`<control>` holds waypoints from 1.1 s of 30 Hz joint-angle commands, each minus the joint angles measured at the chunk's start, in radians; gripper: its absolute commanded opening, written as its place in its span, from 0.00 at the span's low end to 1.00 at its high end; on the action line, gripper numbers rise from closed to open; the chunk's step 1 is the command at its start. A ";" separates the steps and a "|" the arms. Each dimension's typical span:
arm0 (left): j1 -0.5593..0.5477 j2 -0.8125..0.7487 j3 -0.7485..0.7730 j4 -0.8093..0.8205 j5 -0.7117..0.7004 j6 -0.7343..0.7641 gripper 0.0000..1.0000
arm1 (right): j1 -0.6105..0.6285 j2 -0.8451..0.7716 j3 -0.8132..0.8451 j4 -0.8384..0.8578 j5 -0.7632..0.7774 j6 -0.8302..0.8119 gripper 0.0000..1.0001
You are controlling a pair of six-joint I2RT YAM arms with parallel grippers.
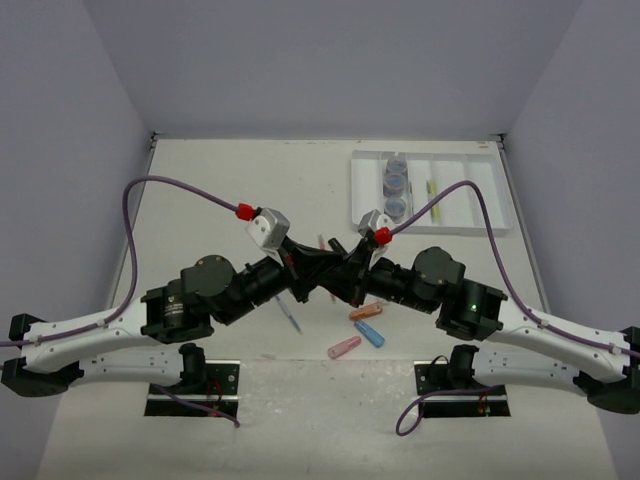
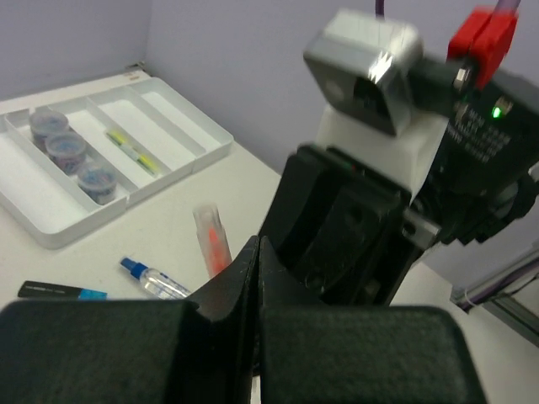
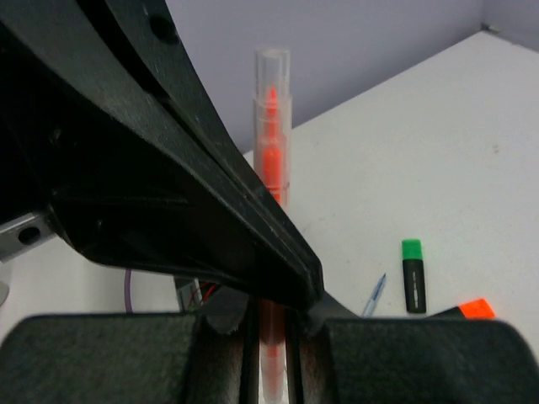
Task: Sort the stationery into containers
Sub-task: Close the pen cap on the pen.
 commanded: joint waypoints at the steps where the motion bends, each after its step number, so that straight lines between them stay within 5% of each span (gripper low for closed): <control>1: 0.000 0.017 -0.043 -0.001 0.057 -0.025 0.00 | 0.004 0.010 0.135 0.013 0.066 -0.055 0.00; 15: 0.000 -0.047 0.010 -0.074 0.055 -0.022 0.00 | 0.003 0.047 0.071 -0.010 0.149 -0.025 0.00; 19: 0.000 -0.080 0.071 -0.111 -0.018 -0.004 0.13 | 0.003 0.052 0.028 -0.010 0.158 -0.009 0.00; 24: 0.000 -0.082 0.116 -0.116 -0.136 0.031 0.44 | 0.003 0.050 -0.004 -0.013 0.115 -0.027 0.00; 33: 0.000 -0.015 0.152 -0.134 -0.269 0.035 0.47 | 0.003 0.018 -0.035 0.012 0.037 -0.036 0.00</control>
